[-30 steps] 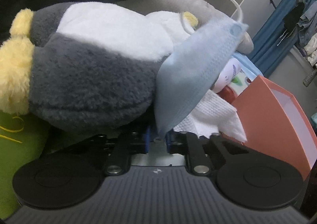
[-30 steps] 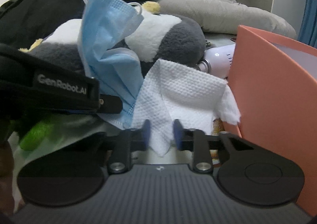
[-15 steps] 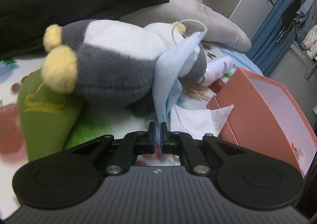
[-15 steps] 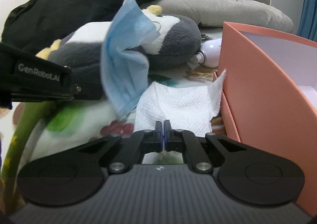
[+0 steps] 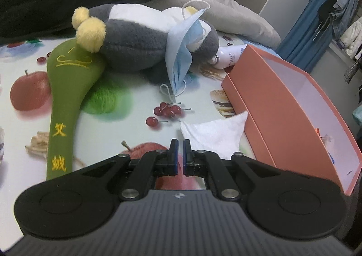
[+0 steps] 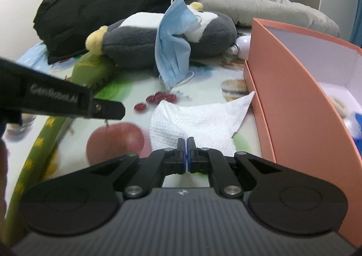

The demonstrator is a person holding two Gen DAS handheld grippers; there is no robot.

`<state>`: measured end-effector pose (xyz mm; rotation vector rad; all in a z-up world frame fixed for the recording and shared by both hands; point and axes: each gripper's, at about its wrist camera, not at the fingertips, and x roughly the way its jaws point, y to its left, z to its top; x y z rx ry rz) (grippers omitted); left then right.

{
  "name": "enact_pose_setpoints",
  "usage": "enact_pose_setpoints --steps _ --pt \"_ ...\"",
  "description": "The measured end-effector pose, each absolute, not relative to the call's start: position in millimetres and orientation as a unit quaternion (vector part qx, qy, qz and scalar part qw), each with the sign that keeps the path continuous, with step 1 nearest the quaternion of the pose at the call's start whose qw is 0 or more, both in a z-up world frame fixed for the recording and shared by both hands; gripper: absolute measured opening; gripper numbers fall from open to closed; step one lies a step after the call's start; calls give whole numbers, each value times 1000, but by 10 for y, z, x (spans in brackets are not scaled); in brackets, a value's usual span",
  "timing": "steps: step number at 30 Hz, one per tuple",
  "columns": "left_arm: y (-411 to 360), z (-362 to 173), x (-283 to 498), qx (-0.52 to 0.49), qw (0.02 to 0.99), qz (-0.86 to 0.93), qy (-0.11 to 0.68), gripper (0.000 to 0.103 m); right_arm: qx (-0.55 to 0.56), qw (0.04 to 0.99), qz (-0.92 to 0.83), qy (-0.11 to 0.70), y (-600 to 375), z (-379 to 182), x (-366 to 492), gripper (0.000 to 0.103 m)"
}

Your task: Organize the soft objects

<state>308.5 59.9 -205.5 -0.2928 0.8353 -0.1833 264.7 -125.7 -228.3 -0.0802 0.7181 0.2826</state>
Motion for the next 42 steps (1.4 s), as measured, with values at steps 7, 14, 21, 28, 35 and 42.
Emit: enact_pose_setpoints --steps 7,14,21,28,35,42 --pt "620 -2012 3270 -147 905 -81 392 6 -19 925 135 354 -1333 -2261 2611 8" --pt "546 -1994 3757 -116 912 -77 386 17 4 924 145 354 -1380 -2343 2704 67" --pt "371 -2077 4153 -76 921 -59 378 53 -4 918 162 362 -1336 -2465 2857 67" --pt "271 -2332 4478 -59 920 -20 387 53 -32 923 164 348 -1295 -2539 2914 67" --pt "270 -2502 4628 -74 919 -13 388 37 -53 924 169 340 -1237 -2559 2908 58" --pt "254 -2486 4551 -79 919 -32 385 11 -64 922 176 340 -1175 -2537 2845 29"
